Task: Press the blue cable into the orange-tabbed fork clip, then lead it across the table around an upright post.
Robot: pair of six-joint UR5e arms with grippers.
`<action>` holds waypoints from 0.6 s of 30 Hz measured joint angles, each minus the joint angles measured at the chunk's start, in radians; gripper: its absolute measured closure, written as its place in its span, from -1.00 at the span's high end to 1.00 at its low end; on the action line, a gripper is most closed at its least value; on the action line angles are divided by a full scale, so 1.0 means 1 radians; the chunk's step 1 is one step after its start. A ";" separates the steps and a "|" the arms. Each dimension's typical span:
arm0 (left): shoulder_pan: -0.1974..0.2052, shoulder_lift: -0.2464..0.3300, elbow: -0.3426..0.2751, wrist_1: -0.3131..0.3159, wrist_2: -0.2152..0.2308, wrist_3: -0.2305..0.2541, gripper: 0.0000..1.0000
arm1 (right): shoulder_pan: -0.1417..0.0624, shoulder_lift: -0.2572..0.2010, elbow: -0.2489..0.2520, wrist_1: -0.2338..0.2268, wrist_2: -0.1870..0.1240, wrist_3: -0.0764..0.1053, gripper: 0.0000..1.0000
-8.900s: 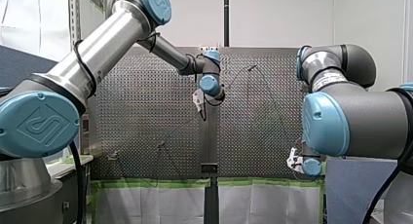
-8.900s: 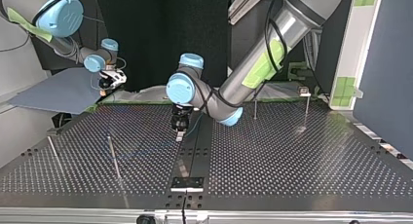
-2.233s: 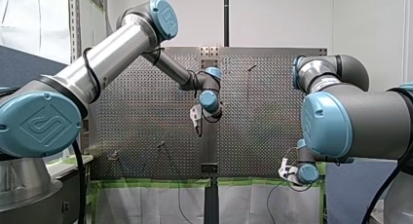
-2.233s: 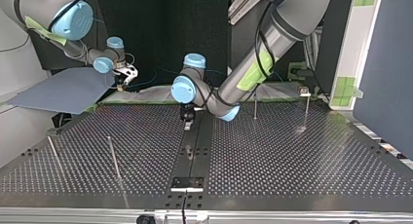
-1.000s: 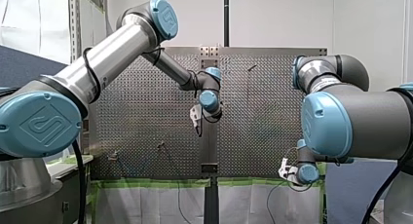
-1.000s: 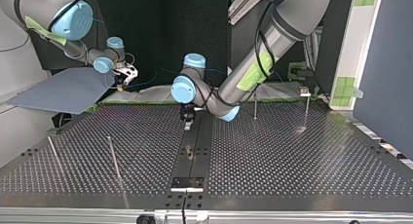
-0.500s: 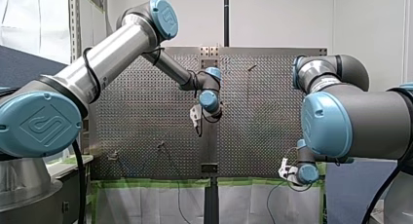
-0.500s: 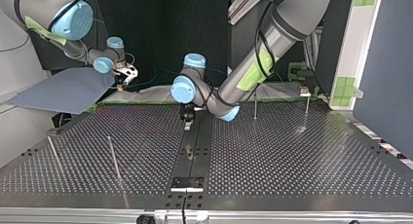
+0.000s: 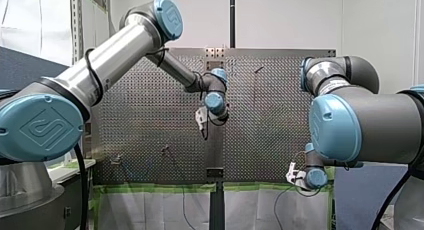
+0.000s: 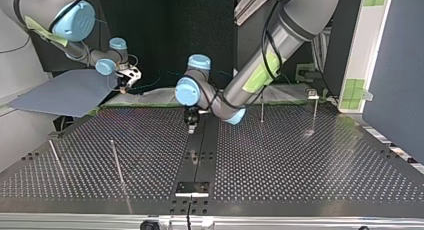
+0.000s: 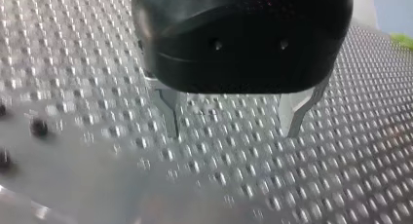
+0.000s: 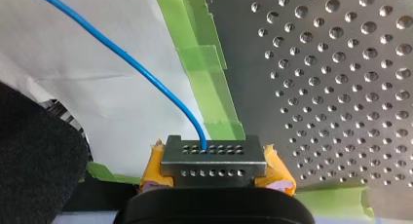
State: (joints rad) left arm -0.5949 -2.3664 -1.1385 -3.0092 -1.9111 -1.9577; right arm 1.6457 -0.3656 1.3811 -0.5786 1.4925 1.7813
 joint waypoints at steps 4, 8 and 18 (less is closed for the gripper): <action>-0.035 0.034 0.001 0.000 0.034 0.034 0.98 | -0.026 -0.027 0.027 0.027 0.027 -0.027 -1.00; -0.059 0.074 0.002 0.000 0.058 0.059 0.98 | -0.036 -0.064 0.062 0.064 0.052 -0.064 -1.00; -0.062 0.128 0.001 -0.004 0.050 0.066 0.98 | -0.041 -0.153 0.078 0.118 0.048 -0.104 -1.00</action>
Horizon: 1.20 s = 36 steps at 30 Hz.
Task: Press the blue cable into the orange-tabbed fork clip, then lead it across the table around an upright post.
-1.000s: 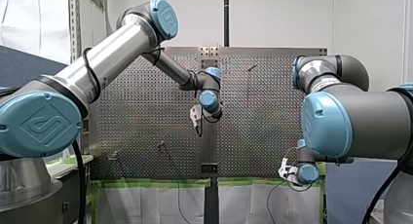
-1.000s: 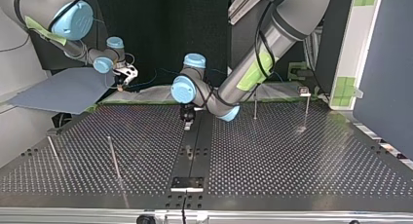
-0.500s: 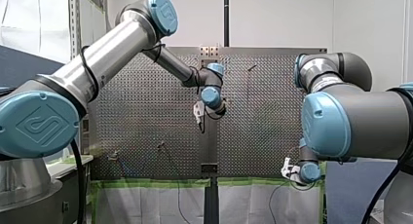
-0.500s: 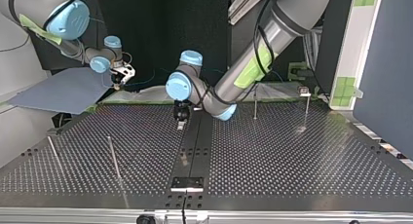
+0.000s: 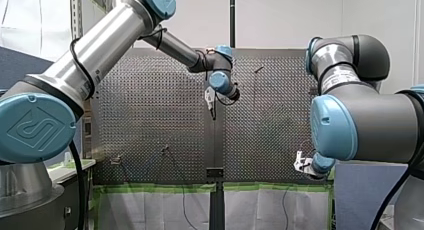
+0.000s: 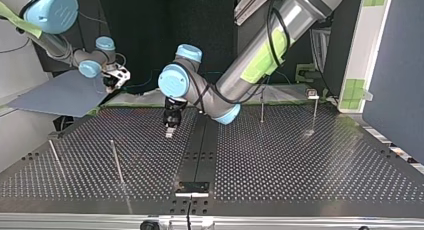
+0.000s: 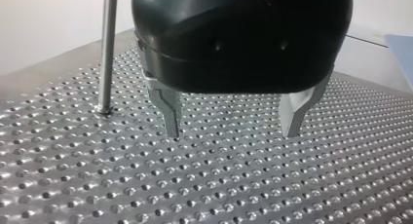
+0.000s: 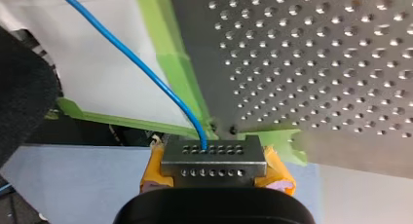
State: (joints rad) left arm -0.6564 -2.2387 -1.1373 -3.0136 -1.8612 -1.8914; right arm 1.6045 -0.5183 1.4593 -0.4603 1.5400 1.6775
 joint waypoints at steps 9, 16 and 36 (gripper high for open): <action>-0.006 0.020 0.000 -0.003 -0.019 0.001 0.98 | -0.004 0.000 0.000 0.000 -0.020 0.001 -1.00; -0.020 0.051 0.000 -0.026 -0.028 0.003 0.98 | -0.006 -0.001 -0.001 0.001 -0.032 0.003 -1.00; -0.047 0.139 0.002 -0.184 0.066 0.165 0.98 | 0.027 -0.164 0.017 -0.002 0.025 0.088 -1.00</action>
State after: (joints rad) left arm -0.7030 -2.0999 -1.1353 -3.1972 -1.7949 -1.7262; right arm 1.6317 -0.6823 1.4760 -0.4619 1.5655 1.7654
